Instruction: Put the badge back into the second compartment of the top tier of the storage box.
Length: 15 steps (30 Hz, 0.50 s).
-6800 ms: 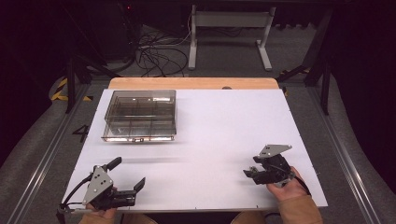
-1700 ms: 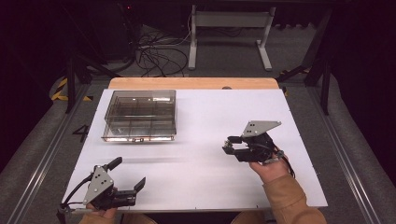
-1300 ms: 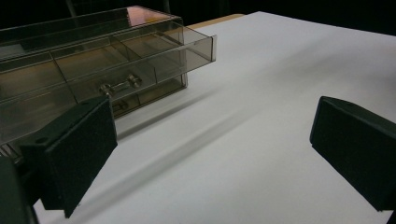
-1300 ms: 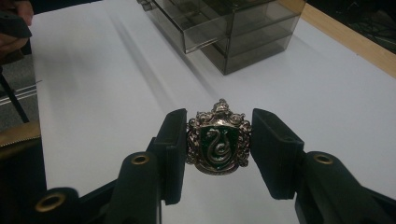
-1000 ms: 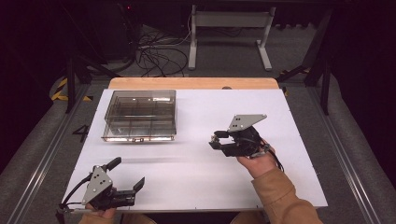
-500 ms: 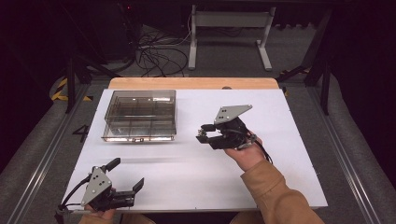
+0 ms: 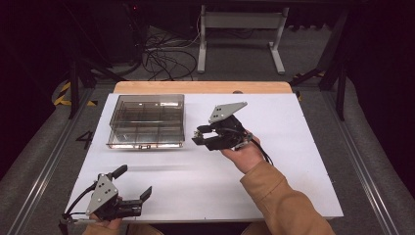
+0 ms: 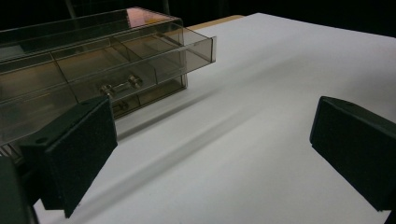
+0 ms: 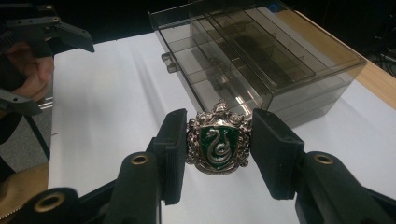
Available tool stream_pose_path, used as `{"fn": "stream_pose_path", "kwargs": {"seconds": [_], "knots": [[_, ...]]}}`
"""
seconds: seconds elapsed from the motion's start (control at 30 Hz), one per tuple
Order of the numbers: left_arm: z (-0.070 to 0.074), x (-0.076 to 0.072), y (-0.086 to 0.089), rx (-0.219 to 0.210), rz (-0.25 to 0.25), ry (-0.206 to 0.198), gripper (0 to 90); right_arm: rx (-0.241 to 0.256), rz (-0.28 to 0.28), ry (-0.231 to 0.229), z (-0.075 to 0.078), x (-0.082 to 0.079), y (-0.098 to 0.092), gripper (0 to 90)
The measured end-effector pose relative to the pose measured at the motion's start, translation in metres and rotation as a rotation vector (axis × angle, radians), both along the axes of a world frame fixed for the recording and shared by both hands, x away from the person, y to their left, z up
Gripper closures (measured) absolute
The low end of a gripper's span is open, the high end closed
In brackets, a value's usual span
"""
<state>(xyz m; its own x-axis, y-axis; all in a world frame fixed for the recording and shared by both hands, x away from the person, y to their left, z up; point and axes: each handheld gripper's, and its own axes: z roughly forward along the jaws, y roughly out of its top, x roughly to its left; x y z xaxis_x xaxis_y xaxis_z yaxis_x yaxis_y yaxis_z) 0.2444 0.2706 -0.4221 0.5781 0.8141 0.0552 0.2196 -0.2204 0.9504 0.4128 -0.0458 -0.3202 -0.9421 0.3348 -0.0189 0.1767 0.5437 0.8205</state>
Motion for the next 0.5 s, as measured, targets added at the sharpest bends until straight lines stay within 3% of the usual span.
{"fn": "stream_pose_path", "kwargs": {"seconds": [0.5], "knots": [[0.0, 0.0, 0.0, 0.0, -0.008, -0.002, 1.5, -0.006, 0.039, 0.021, -0.003, 0.014, 0.042, 57.3]]}}
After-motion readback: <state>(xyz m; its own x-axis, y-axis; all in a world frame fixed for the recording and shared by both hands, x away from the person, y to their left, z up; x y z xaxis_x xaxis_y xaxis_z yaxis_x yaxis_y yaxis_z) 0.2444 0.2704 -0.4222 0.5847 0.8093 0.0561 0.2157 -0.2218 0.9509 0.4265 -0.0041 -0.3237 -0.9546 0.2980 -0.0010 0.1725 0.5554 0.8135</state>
